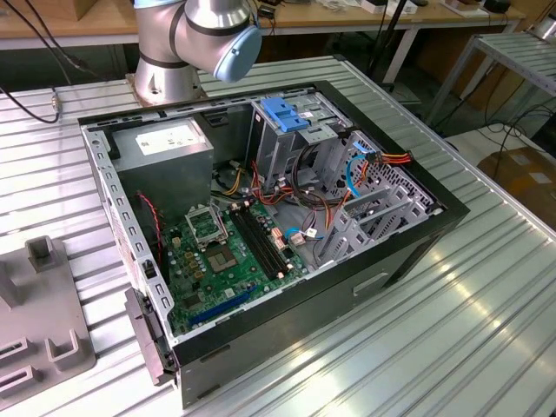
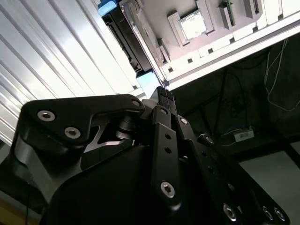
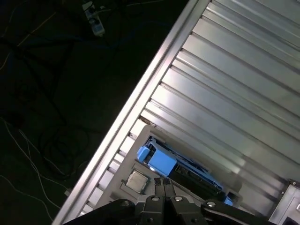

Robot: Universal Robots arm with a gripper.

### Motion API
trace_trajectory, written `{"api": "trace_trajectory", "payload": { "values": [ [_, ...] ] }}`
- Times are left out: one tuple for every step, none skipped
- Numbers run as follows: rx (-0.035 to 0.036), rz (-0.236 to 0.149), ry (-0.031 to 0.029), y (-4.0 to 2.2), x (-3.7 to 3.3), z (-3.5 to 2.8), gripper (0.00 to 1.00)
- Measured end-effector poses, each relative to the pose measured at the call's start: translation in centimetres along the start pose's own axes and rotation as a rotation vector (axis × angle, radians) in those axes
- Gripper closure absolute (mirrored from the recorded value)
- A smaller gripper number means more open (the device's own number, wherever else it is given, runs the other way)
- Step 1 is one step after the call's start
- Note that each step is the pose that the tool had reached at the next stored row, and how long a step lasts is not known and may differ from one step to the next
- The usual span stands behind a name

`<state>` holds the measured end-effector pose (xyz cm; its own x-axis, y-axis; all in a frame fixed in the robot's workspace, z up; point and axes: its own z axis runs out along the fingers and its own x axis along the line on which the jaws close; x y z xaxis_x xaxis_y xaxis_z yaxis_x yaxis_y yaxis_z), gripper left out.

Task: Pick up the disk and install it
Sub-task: 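Pick up the disk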

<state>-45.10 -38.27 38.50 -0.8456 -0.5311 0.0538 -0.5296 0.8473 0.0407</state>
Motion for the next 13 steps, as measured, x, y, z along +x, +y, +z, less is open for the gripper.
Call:
{"api": "trace_trajectory", "payload": {
  "values": [
    [0.0006,-0.012,0.0005,0.00,0.00,0.00,0.90],
    [0.0011,-0.023,0.0008,0.00,0.00,0.00,0.90],
    [0.0017,-0.037,0.0013,0.00,0.00,0.00,0.90],
    [0.0022,-0.048,0.0018,0.00,0.00,0.00,0.90],
    [0.0035,-0.072,0.0027,0.00,0.00,0.00,0.90],
    [0.0054,-0.109,0.0042,0.00,0.00,0.00,0.90],
    [0.0069,-0.136,0.0053,0.00,0.00,0.00,0.90],
    [0.0079,-0.154,0.0060,0.00,0.00,0.00,0.90],
    [0.0092,-0.179,0.0070,0.00,0.00,0.00,0.90],
    [0.0115,-0.222,0.0088,0.00,0.00,0.01,0.90],
    [0.0124,-0.238,0.0095,0.00,0.00,0.01,0.90],
    [0.0128,-0.246,0.0098,0.00,0.00,0.01,0.90],
    [0.0130,-0.250,0.0100,0.00,0.00,0.01,0.90]
  ]
}}
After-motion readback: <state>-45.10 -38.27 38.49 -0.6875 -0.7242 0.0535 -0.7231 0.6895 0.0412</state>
